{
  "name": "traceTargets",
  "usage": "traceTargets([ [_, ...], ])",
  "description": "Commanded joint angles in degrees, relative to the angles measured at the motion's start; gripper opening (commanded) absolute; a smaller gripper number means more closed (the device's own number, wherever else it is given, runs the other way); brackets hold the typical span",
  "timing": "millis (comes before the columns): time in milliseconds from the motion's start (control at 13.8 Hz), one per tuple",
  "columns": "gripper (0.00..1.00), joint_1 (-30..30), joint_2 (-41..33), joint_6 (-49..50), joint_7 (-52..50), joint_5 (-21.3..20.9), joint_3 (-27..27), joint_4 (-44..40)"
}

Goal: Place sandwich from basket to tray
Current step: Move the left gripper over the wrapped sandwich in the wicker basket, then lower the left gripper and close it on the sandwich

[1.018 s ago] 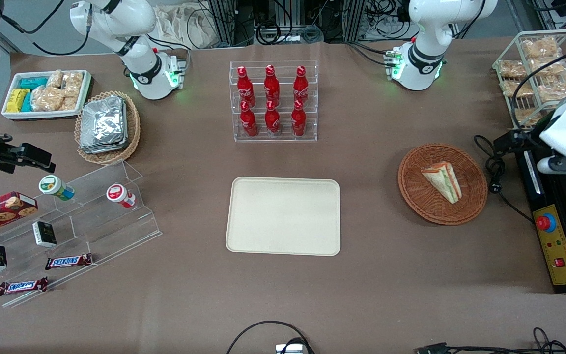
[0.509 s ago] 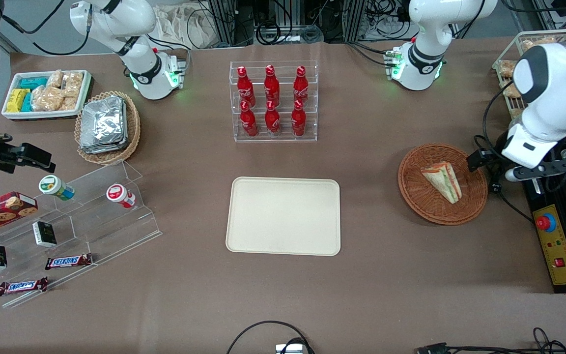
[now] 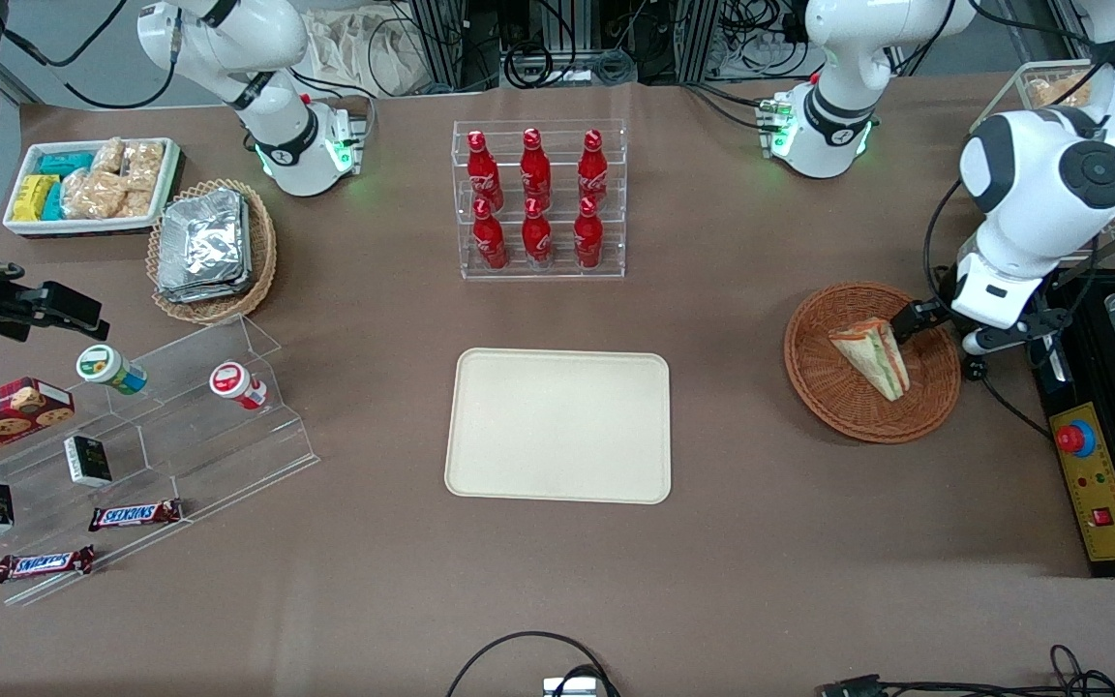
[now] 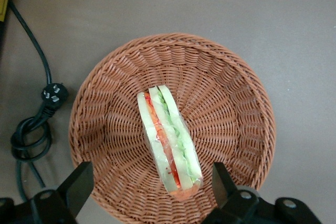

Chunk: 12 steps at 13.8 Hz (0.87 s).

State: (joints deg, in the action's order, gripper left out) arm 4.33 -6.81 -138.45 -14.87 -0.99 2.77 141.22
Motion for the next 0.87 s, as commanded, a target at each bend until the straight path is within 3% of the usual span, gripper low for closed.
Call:
traceTargets([
  [0, 1.0, 0.4, -0.9, -5.5, -1.7, 0.5, 0.3, 4.4],
  [800, 1.0, -0.4, 4.9, -14.1, -8.7, 0.6, 0.6, 6.2],
])
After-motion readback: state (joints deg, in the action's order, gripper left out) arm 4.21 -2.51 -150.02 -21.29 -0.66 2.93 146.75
